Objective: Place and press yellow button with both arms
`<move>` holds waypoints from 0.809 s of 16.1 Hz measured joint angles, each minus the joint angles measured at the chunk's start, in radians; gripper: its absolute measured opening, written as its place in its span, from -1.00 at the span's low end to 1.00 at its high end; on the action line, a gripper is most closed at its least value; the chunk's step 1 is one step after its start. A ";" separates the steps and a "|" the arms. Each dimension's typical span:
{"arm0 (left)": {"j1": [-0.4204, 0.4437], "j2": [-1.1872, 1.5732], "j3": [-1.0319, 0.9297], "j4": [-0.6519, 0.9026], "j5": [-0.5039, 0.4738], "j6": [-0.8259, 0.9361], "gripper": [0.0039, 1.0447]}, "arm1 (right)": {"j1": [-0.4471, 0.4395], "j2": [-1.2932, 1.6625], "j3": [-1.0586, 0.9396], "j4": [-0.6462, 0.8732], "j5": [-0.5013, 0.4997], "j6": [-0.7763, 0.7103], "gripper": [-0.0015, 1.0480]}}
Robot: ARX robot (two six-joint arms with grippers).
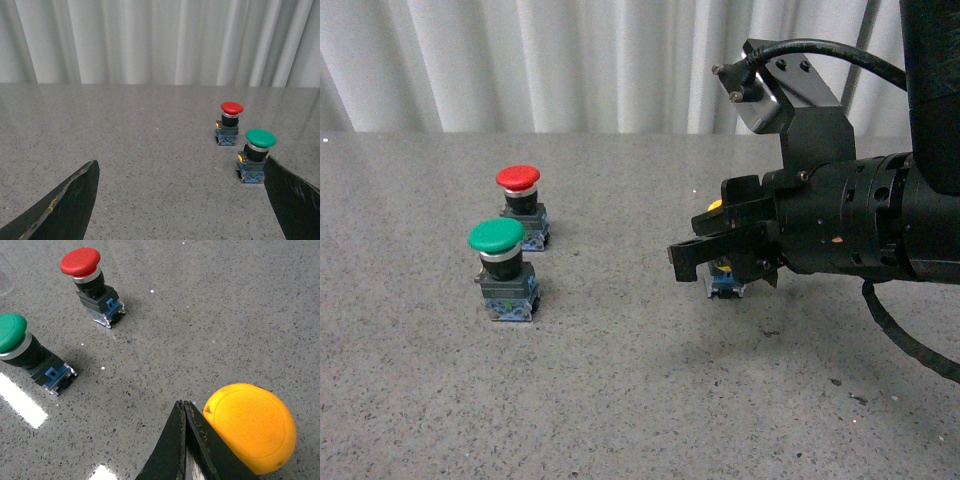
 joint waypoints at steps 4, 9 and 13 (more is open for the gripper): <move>0.000 0.000 0.000 0.000 0.000 0.000 0.88 | 0.003 -0.028 -0.031 -0.028 -0.031 0.008 -0.97; 0.000 0.000 0.000 0.000 0.000 0.000 0.88 | 0.005 -0.182 -0.036 -0.050 -0.077 0.043 -0.97; 0.000 0.000 0.000 0.000 0.000 0.000 0.88 | -0.004 -0.117 0.005 -0.049 -0.031 0.043 -0.97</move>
